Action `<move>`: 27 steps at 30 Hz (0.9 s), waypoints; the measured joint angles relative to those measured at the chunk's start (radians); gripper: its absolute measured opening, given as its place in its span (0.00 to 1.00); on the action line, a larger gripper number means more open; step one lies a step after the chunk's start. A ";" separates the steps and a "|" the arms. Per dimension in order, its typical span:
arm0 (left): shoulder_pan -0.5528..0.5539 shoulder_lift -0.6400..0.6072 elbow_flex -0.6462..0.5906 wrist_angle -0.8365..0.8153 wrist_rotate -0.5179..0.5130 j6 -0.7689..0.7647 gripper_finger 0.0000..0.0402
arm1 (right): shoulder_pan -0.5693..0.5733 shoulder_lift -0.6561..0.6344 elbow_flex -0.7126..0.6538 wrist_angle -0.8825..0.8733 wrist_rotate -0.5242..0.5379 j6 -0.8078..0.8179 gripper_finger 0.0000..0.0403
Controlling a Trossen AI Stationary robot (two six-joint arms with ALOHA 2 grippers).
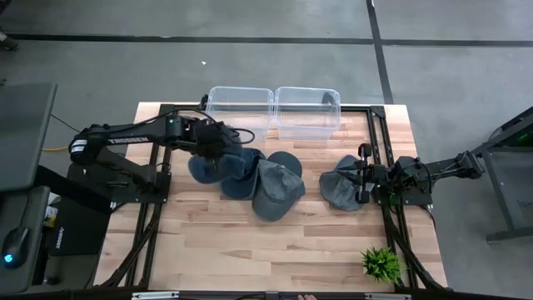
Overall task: Pick and place caps into container
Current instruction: Put the left blue cap into the left transparent container
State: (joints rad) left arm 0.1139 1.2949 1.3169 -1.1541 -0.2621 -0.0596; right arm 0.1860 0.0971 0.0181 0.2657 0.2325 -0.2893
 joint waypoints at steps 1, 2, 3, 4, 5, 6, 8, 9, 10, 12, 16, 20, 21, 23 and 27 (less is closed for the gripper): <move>-0.006 0.000 0.008 0.001 -0.023 0.025 0.00 | 0.000 0.000 0.000 0.000 0.000 0.000 0.08; -0.011 0.000 0.017 0.001 -0.042 0.033 0.00 | 0.000 0.000 0.000 0.000 0.000 0.000 0.08; -0.012 0.000 0.027 0.003 -0.055 0.036 0.00 | 0.000 0.000 0.000 0.000 0.000 0.000 0.08; -0.010 0.000 0.037 0.004 -0.062 0.036 0.00 | 0.000 0.000 0.000 0.000 0.000 0.000 0.08; -0.010 0.000 0.046 0.009 -0.063 0.037 0.00 | 0.000 0.000 0.000 0.000 0.000 0.000 0.08; -0.010 0.000 0.053 0.015 -0.069 0.046 0.00 | 0.000 0.000 0.000 0.000 0.000 0.000 0.08; -0.010 0.000 0.059 0.040 -0.107 0.089 0.00 | 0.000 0.000 0.000 0.000 0.000 0.000 0.08; -0.010 0.000 0.062 0.054 -0.125 0.113 0.00 | 0.000 0.000 0.000 0.000 0.000 0.000 0.08; -0.010 0.000 0.066 0.064 -0.139 0.134 0.00 | 0.000 0.000 0.000 0.000 0.000 0.000 0.08; -0.010 0.000 0.076 0.066 -0.163 0.163 0.00 | 0.000 0.000 0.000 0.000 0.000 0.000 0.08; -0.009 0.000 0.084 0.094 -0.199 0.240 0.00 | 0.000 0.000 0.000 0.000 0.000 0.000 0.08; -0.008 0.000 0.085 0.174 -0.215 0.332 0.00 | 0.000 0.000 0.000 0.000 0.000 0.000 0.08; -0.008 0.000 0.085 0.190 -0.215 0.346 0.00 | 0.000 0.000 0.000 0.000 0.000 0.000 0.08; -0.008 0.000 0.085 0.211 -0.211 0.361 0.00 | 0.000 0.000 0.000 0.000 0.000 0.000 0.08; -0.008 0.000 0.085 0.226 -0.202 0.365 0.00 | 0.000 0.000 0.000 0.000 0.000 0.000 0.08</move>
State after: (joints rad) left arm 0.1055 1.2949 1.4017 -0.9284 -0.4637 0.3056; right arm 0.1859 0.0970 0.0177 0.2660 0.2322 -0.2893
